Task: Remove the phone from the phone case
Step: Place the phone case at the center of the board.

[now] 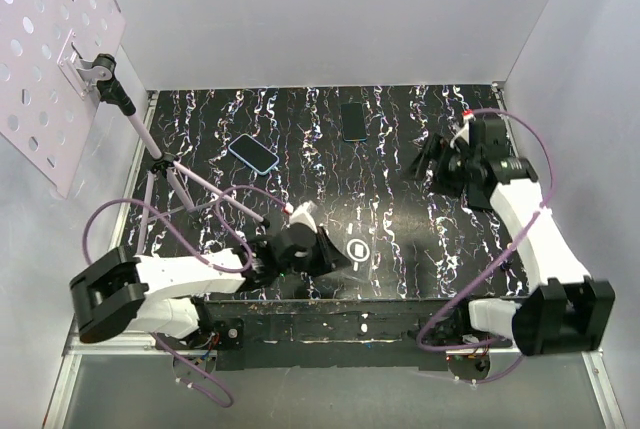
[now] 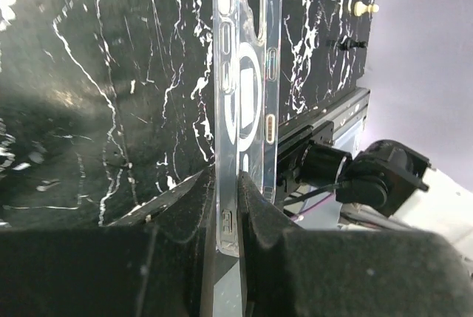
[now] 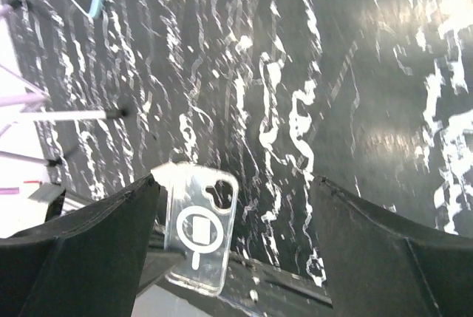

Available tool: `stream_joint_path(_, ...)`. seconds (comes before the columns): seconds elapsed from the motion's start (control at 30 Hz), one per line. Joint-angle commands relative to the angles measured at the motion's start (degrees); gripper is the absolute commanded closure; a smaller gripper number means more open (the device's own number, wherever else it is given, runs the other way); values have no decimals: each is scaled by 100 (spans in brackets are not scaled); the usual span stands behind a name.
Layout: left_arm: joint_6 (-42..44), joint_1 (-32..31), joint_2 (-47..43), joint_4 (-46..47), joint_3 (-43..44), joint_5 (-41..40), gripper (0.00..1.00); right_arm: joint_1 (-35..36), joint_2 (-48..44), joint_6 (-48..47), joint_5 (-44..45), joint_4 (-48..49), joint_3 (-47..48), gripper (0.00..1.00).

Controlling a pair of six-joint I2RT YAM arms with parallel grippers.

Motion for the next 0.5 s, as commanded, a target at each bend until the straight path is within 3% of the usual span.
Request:
stream_joint_path(0.0, -1479, -676, 588, 1047, -43, -1518, 100, -9, -981, 8, 488, 95, -882, 11)
stream_joint_path(0.17, -1884, -959, 1151, 399, 219, -2083, 100, 0, -1809, -63, 638, -73, -1198, 11)
stream_joint_path(0.33, -2087, -968, 1442, 144, 282, -2197, 100, -9, -1977, -116, 498, -170, -1366, 10)
stream_joint_path(0.4, -2131, -959, 1494, 3, 326, -2128, 91, -9, -2021, -89, 463, -153, -1427, 10)
stream_joint_path(0.47, -2104, -968, 1521, -154, 413, -1944, 71, -9, -2047, -63, 445, -91, -1489, 10)
